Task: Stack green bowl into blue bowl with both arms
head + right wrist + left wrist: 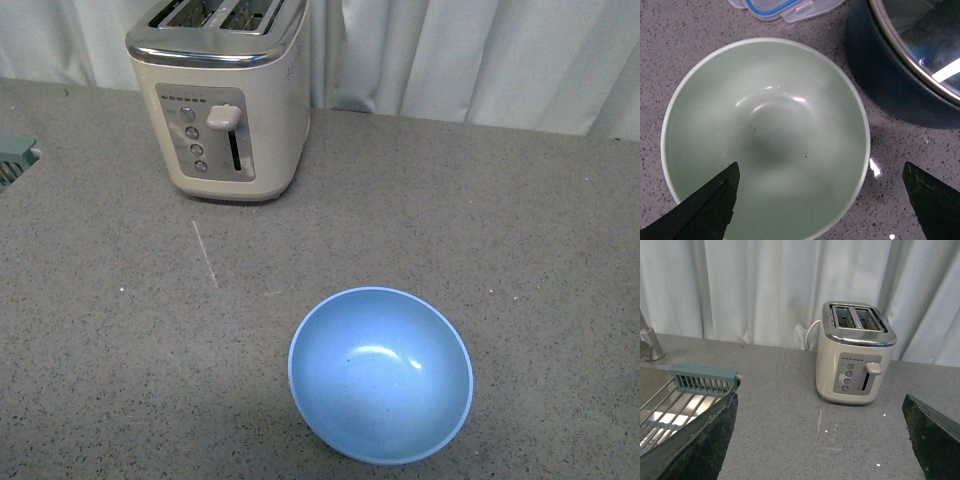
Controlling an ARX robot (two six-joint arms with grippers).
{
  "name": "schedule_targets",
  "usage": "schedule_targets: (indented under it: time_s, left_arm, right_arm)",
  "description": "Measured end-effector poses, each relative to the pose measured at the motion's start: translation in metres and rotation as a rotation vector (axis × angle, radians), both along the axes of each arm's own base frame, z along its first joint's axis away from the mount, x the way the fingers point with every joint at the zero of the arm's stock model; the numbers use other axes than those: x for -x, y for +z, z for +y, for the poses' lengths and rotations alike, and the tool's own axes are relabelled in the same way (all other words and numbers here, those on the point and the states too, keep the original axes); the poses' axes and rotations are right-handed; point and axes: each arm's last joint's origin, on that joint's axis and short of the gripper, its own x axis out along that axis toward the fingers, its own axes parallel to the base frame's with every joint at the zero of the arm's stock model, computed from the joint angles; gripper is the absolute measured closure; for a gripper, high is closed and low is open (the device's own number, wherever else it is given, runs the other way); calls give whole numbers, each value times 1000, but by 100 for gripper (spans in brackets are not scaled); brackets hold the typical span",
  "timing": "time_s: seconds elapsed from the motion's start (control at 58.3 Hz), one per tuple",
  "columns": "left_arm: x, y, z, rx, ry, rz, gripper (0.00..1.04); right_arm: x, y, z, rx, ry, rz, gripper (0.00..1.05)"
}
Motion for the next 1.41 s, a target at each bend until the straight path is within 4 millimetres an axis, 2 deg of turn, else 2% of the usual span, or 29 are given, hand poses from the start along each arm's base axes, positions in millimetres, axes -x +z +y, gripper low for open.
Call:
schedule_targets:
  time_s: [0.686, 1.406]
  left_arm:
    - [0, 0, 0, 0, 0, 0, 6]
    - [0, 0, 0, 0, 0, 0, 6]
  right_arm:
    - [-20, -30, -2, 20, -11, 70, 9]
    - [-28, -51, -4, 19, -24, 105, 9]
